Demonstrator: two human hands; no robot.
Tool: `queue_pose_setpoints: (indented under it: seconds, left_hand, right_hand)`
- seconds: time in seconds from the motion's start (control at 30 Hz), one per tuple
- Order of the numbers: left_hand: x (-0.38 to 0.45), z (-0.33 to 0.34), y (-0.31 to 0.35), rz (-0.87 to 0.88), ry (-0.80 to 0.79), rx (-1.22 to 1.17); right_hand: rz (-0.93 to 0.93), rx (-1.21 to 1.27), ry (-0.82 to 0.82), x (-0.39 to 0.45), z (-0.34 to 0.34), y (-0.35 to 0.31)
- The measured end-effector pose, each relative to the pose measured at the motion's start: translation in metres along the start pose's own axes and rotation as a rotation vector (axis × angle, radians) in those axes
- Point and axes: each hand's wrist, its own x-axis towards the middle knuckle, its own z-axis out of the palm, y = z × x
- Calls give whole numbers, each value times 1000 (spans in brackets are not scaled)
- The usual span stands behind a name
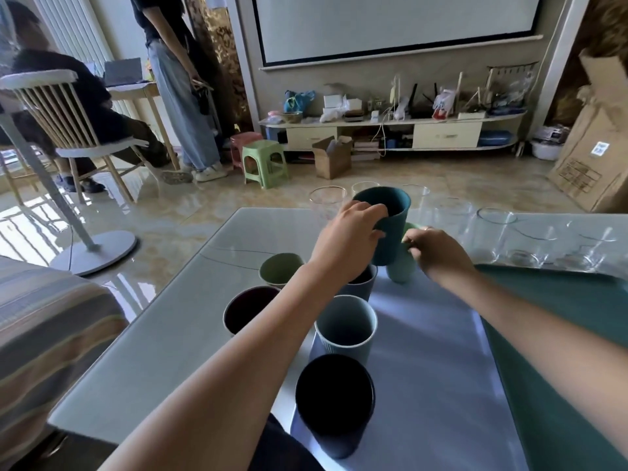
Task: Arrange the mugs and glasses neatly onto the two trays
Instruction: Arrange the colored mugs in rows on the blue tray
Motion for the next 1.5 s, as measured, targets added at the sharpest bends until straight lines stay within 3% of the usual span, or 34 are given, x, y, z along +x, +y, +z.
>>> queue_pose_setpoints:
  seconds: [0.13, 0.3, 0.53, 0.63, 0.83, 1.07, 1.5]
  left_hand:
    - [-4, -2, 0, 15, 24, 1]
    - [-10, -7, 10, 88, 96, -37]
    - [-17, -7, 34, 191, -20, -133]
    - [-18, -16, 18, 35, -18, -126]
    - [-39, -31, -58, -363, -108, 168]
    - [-67, -42, -114, -699, -210, 115]
    - [-65, -22, -128, -695, -341, 162]
  right_hand:
    - [6, 51, 1, -7, -17, -5]
    - [-132, 545, -68, -36, -54, -13]
    - [38, 663, -83, -63, -69, -5]
    - [80, 627, -129, -66, -56, 6]
    - [175, 600, -228, -71, -28, 22]
    - [239, 594, -286, -72, -9, 20]
    - [262, 615, -328, -69, 10, 5]
